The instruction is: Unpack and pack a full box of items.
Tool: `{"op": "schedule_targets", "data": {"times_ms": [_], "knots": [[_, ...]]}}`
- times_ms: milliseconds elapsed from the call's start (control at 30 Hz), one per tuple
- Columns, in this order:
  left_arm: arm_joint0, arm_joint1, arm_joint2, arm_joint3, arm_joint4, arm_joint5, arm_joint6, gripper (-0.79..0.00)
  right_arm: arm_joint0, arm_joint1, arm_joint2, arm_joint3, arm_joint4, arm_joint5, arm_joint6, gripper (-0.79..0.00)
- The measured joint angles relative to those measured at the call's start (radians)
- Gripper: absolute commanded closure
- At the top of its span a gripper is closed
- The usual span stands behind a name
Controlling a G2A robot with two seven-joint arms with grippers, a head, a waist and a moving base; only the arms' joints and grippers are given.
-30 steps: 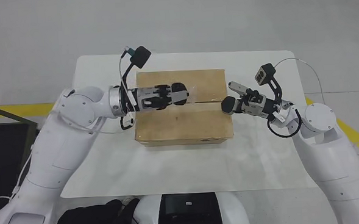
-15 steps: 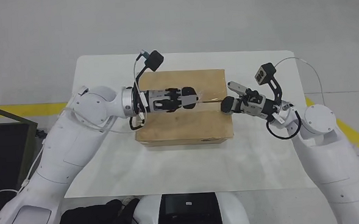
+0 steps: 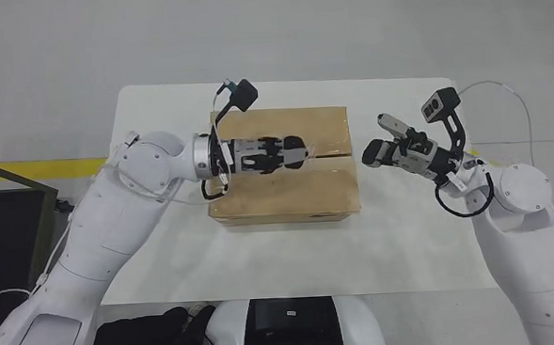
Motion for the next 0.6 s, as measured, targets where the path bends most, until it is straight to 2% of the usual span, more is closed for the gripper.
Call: {"op": "schedule_targets", "data": {"times_ms": [233,600], "knots": [[-0.058,-0.03,0.071,0.066,0.005,-0.001,0.01,0.0,-0.036,0.007,0.047,-0.014,-0.002,0.006,-0.006,-0.785],[-0.131,-0.076,0.155,0.183,0.015,-0.015,0.032,0.0,-0.041,0.008,0.048,-0.005,-0.006,0.014,-0.004,-0.785]]}}
